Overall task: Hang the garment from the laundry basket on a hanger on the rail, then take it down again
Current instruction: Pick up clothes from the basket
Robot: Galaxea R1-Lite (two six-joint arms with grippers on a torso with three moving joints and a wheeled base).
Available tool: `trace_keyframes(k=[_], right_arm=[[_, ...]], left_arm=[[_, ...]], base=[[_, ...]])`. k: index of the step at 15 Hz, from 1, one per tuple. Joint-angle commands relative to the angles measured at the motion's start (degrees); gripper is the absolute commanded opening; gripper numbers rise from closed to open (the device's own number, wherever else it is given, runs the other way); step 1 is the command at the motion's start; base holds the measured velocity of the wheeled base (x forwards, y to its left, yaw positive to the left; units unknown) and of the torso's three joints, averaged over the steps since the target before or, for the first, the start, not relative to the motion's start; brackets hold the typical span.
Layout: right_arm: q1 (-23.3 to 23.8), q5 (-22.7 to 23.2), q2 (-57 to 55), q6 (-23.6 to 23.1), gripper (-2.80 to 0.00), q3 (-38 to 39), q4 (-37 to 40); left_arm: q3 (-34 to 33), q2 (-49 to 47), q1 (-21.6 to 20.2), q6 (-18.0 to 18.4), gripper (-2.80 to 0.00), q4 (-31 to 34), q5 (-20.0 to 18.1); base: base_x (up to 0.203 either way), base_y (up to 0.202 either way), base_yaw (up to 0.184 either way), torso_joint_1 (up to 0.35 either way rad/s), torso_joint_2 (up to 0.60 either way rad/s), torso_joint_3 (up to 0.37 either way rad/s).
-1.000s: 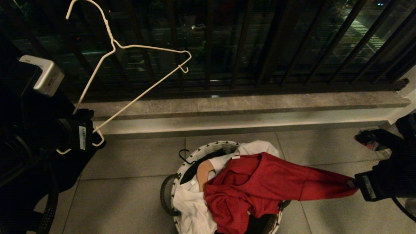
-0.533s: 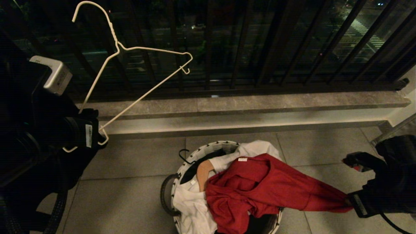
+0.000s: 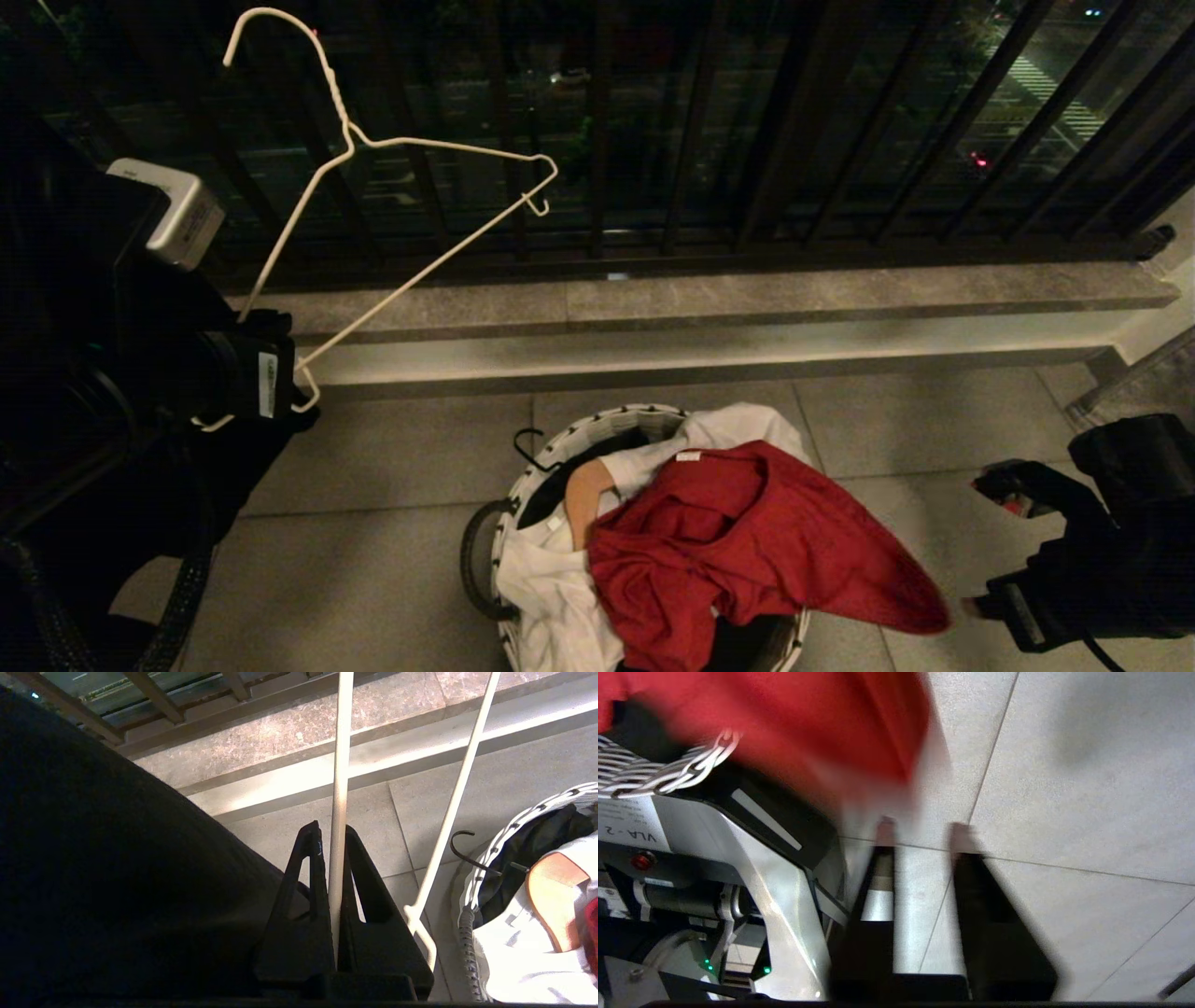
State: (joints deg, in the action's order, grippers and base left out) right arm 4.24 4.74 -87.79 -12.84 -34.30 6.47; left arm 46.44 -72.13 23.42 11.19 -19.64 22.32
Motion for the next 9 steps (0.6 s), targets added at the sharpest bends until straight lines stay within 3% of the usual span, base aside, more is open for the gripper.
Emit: trace_keyframes(k=[1,5,8,9], right_arm=[[-0.2,0.1,1.2,-0.1,0.0,0.1,0.3],[-1.7,1.9,4.2,-0.5,0.0,0.6,0.3],[-7.6,4.3,6.6,4.9,0.0,-1.2,0.1],[-10.2,4.3,6.6,7.3,-2.8,-2.7,0.1]], left_arm=[[0.3,0.1,0.0,0.1,-2.8,-0.1,0.2],[0.4,0.4,0.1,0.1,-2.8,0.0,0.2],[0.2,0.5,0.1,0.1,-2.8,0.0,0.2],[0.2,0.6,0.1,0.1,-2.8,0.0,0.2]], base=[[0.0,0.0,0.0,0.0,0.0,0.0],[0.0,0.0,0.0,0.0,0.0,0.0],[0.0,0.0,0.0,0.0,0.0,0.0],[0.0,0.0,0.0,0.0,0.0,0.0]])
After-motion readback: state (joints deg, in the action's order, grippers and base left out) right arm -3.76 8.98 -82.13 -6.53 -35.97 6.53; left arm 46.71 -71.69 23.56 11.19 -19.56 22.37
